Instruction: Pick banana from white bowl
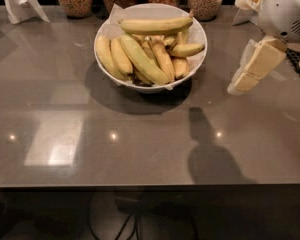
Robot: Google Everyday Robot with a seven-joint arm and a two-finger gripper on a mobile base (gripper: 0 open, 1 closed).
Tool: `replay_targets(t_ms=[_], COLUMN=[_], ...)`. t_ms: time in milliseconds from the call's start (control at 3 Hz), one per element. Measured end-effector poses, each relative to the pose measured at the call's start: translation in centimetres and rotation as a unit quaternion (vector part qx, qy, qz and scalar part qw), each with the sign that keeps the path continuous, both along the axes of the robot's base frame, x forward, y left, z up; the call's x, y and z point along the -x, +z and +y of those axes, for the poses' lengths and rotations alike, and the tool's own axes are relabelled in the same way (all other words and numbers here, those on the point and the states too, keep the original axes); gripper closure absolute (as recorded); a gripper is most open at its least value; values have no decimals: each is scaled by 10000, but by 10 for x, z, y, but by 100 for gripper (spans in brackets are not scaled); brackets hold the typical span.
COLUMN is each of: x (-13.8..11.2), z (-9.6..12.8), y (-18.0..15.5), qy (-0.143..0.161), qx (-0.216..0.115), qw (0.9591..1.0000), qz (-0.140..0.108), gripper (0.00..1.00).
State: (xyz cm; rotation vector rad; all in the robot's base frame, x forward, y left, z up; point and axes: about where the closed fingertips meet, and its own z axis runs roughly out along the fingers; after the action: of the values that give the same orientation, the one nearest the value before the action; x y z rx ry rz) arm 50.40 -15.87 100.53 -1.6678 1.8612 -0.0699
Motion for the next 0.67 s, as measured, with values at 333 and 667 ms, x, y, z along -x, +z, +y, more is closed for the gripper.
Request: replay_targets(t_ms=[333,667], x=[-26,-51], z=[35,72], y=[8,18], qy=[292,509], qx=[-237,-501], qw=[9990,9963], qz=[-247,-477], gripper=[0,0])
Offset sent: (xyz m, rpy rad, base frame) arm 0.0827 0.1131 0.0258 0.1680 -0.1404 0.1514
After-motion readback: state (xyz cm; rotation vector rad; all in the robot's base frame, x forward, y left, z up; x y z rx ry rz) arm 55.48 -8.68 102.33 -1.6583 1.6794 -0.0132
